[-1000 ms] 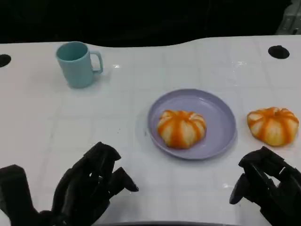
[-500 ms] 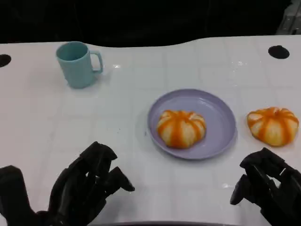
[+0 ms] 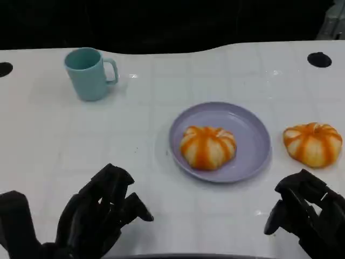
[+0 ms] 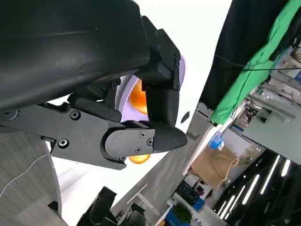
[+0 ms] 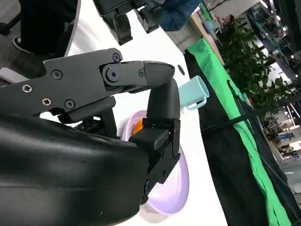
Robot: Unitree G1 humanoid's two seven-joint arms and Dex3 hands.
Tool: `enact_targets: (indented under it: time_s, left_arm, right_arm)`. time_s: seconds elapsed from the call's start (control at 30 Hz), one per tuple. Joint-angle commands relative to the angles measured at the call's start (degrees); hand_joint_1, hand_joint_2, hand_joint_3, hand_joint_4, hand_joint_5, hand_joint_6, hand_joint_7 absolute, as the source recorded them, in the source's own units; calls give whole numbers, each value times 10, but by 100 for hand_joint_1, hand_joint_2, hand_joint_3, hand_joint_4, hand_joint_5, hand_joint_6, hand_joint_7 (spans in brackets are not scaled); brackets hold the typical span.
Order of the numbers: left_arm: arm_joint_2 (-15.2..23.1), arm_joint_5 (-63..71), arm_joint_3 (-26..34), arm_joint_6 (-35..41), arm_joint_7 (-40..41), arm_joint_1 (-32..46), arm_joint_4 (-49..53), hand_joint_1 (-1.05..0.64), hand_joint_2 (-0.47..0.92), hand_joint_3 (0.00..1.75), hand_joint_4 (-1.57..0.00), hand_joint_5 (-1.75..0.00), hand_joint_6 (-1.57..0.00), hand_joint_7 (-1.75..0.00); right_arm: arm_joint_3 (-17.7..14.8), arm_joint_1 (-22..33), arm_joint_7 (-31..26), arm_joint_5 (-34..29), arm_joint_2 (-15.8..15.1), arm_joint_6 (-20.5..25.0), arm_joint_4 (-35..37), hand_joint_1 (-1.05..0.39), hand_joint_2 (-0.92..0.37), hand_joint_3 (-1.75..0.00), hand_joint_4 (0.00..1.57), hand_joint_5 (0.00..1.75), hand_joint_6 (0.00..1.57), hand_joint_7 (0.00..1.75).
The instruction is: Grasp the bread from the table and place it into the plate.
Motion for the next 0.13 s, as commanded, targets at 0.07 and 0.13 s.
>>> enact_targets:
  time_s: [0.07, 0.13]
  left_arm:
    - [7, 2, 3, -11, -3, -2, 7, -60, 92, 41, -73, -175, -46, -175]
    - [7, 2, 3, -11, -3, -2, 7, -60, 92, 41, -73, -175, -46, -175]
  right_arm:
    - [0, -3, -2, -3, -2, -7, -1, -51, -92, -25, 57, 173, 52, 143]
    - [0, -3, -1, -3, -2, -7, -1, -51, -92, -25, 57, 173, 52, 143]
